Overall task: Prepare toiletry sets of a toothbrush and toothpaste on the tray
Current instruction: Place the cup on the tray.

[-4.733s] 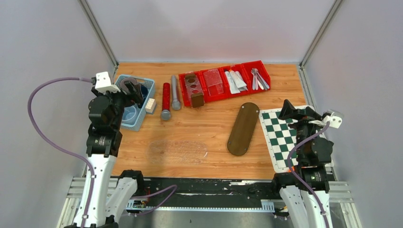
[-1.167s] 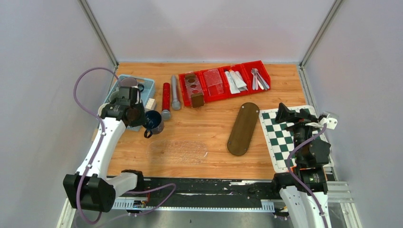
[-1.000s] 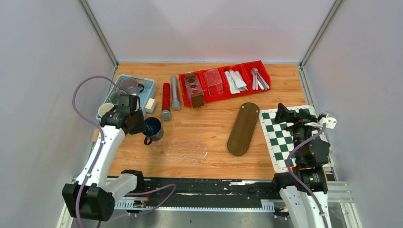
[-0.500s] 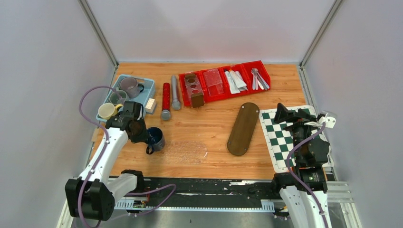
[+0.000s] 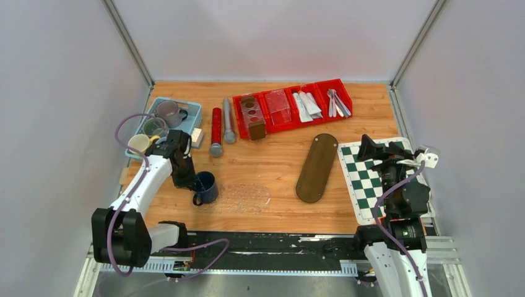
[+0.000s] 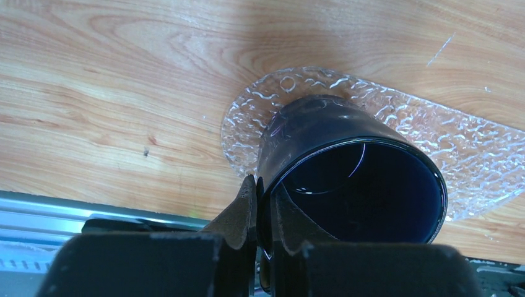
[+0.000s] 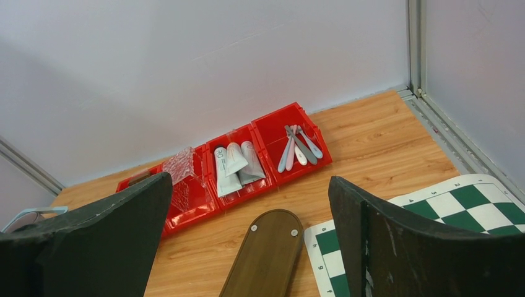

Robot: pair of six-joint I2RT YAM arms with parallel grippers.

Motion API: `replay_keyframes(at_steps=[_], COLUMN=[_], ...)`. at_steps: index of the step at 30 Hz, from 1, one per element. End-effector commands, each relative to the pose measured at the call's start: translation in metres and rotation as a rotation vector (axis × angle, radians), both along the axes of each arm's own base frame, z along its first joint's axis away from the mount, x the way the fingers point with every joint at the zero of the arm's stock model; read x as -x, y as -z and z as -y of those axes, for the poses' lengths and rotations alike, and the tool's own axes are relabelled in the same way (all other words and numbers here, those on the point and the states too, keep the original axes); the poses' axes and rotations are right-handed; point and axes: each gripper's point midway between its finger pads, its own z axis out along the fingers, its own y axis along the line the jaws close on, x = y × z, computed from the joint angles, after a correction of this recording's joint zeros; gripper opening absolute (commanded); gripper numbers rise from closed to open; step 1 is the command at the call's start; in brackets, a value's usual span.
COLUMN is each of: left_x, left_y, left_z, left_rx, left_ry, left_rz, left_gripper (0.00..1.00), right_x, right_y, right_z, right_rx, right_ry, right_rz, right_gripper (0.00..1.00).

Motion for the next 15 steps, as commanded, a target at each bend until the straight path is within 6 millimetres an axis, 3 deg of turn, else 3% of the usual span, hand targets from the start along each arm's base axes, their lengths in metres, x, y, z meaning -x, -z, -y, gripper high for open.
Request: replay_keyframes(at_steps=[1, 6, 12, 15], left_x=[-0.0019, 0.0042, 0.005, 0.0051], left_y=[-0.0129, -0.0096, -0.0076, -0.0098], left_z=[0.0087, 0.0084, 0.0106, 0.01], left_rx=[0.042, 0.041, 0.052, 0.05], left_ry=[0.031, 0.037, 0.048, 0.047], left_rz=[-0.003, -0.046, -0.058, -0.049], left_gripper=[0.12, 0.23, 0.46, 0.49], right_x=[0.0042, 0.0075, 0.0108, 0.012], right_y=[-0.014, -0.0171, -0.0195, -0.0209], right_z=[0.0006, 0.002, 0.0036, 0.0034], right_rx=[-0.015, -0.015, -0.014, -0.015], right_ry=[0.003, 0.009, 0.016, 0.015], right_rz=[0.059, 0.074, 0.087, 0.093], right_gripper=[1.0, 1.0, 1.0, 1.0])
